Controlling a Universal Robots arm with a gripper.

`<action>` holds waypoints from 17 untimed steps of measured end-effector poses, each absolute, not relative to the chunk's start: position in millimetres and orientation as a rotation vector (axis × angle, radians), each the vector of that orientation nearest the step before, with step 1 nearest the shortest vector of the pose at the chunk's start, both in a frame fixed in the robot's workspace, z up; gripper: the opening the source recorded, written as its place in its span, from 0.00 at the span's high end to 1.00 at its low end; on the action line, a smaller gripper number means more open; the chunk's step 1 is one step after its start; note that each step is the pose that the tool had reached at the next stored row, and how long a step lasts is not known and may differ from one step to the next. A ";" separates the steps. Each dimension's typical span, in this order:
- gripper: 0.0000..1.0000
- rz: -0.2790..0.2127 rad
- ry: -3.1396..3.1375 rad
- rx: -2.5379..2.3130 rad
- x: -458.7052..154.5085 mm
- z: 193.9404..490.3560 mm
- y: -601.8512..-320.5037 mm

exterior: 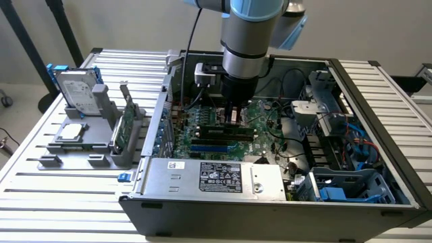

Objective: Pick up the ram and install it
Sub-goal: 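Insert the ram into the slot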

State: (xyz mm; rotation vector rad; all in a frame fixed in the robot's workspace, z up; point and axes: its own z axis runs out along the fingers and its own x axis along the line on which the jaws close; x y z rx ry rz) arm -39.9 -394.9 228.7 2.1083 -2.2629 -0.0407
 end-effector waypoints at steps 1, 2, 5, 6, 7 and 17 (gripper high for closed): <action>0.86 -0.041 -2.263 2.108 -39.8 228.7 -394.9; 0.86 -0.041 -2.263 2.108 -39.5 228.7 -394.9; 0.86 -0.041 -2.263 2.108 -38.9 228.7 -394.9; 0.86 -0.043 -2.262 2.107 -39.0 228.6 -395.6; 0.86 -0.043 -2.262 2.107 -39.1 227.4 -395.6; 0.86 -0.043 -2.262 2.107 -39.1 225.9 -395.6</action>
